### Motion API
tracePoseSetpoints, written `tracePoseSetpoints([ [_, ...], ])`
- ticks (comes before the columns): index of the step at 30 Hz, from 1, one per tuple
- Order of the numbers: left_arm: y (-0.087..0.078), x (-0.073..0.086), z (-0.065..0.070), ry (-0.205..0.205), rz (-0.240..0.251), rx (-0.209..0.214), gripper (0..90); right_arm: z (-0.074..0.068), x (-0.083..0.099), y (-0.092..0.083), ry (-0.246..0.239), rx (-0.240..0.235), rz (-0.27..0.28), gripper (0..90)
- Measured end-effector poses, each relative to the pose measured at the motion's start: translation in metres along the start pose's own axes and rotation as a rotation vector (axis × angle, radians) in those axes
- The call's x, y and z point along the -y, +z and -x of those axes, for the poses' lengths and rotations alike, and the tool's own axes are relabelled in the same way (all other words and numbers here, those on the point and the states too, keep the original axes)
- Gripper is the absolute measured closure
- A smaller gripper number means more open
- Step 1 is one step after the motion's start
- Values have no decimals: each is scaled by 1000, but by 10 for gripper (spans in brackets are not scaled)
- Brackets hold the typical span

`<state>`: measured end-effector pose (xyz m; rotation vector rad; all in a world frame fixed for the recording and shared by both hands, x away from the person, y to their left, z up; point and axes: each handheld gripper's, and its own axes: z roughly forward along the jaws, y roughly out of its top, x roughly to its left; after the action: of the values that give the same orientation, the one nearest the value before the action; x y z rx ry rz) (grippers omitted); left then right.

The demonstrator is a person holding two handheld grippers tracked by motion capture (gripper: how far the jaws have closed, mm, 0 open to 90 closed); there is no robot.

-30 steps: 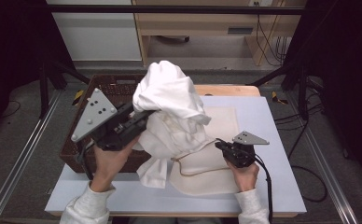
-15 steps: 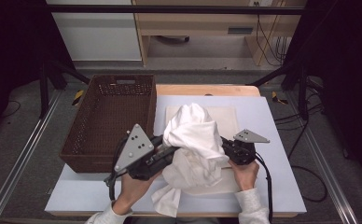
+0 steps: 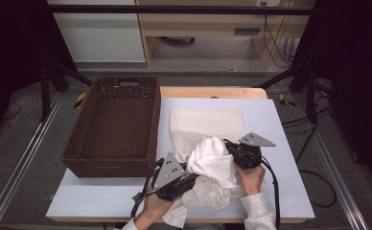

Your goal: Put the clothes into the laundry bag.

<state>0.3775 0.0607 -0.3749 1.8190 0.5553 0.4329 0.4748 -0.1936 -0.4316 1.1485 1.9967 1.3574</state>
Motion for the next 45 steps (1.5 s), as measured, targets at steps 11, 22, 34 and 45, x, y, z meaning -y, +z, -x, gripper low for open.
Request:
tracePoseSetpoints([
  [11,60,53,-7,-13,-227,-29,711,0,1,1,-3,2,-1,873],
  [22,48,45,-13,-46,-221,-58,242,1,4,-1,-4,-2,-1,873],
  [34,72,49,-48,-54,-295,-55,134,-3,4,0,-23,-4,-6,873],
  [45,64,48,-31,-54,-233,12,725,-5,5,2,-26,-3,-9,874],
])
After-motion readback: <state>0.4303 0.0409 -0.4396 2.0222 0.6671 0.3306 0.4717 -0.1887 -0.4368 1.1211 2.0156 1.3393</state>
